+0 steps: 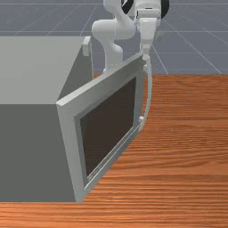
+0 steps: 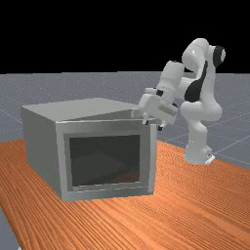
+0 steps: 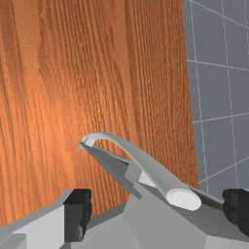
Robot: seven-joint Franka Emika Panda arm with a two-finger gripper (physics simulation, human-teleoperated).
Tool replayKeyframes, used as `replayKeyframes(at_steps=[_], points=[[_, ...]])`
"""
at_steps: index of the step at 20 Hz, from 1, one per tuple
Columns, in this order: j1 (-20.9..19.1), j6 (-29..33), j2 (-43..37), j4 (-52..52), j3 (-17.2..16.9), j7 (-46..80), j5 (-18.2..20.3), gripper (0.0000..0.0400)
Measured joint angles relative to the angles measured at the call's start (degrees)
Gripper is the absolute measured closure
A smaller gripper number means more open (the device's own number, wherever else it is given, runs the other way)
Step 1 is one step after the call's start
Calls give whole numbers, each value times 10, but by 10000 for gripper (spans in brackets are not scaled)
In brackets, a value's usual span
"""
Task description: Close the microwave
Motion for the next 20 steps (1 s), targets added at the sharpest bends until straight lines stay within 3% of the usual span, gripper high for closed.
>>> replayKeyframes(at_steps=[2, 4, 5, 6, 9, 11, 12, 14, 15, 19, 20], points=[[2, 12, -87, -88, 10, 11, 1, 0], [14, -47, -127, -101, 11, 15, 22, 0], [34, -34, -126, -102, 1, -7, 53, 0], [9, -63, -110, -77, 50, 89, 8, 0], [21, -106, -46, 0, 129, 228, -34, 0], [28, -101, 20, 69, 122, 205, -53, 0], [30, -137, 69, 134, 113, 138, -23, 0], [23, -168, 151, 237, 109, 122, -33, 0], [23, -231, 208, 324, 109, 104, -25, 0], [13, -179, 258, 292, 106, 115, -34, 0], [14, -115, 251, 249, 100, 136, -57, 0]])
